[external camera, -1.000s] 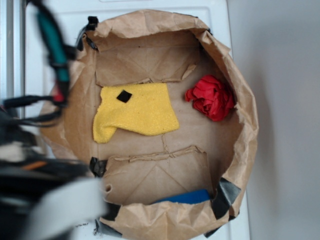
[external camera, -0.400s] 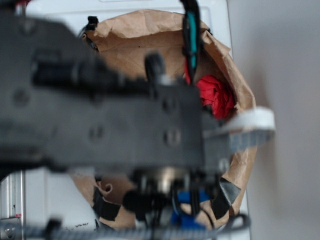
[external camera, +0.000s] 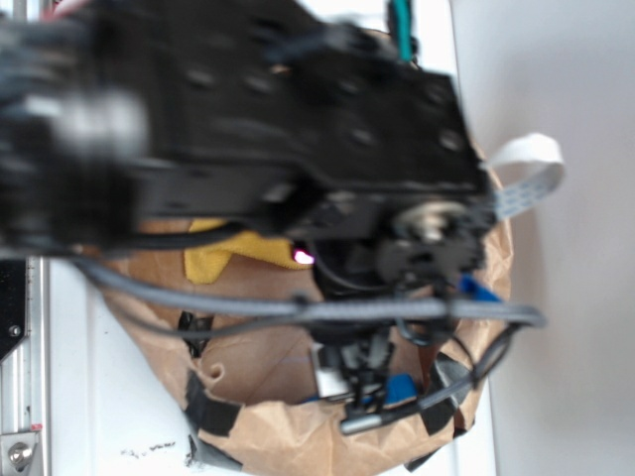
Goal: Grab the blue bottle.
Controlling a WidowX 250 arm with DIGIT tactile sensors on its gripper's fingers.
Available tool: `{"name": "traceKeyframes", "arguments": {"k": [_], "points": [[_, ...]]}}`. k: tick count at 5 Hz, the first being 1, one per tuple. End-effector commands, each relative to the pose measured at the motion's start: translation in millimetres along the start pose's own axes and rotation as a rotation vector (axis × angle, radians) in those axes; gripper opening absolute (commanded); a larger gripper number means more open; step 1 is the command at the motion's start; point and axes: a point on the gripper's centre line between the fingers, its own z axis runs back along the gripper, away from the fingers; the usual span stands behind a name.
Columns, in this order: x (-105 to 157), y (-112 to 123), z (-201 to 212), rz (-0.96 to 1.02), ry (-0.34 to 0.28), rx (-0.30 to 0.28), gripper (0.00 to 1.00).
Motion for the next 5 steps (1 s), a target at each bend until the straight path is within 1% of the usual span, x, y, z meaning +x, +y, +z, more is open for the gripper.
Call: {"name": "traceKeyframes", "arguments": {"k": [1,4,5], "points": [[-8,-28,-3,-0.079,-0.025,0.026,1.00],[-8,-28,-3,-0.079,-0.025,0.026,1.00],[-3,-17,0,-0.073,-0.042,-0.044,1.00]]}}
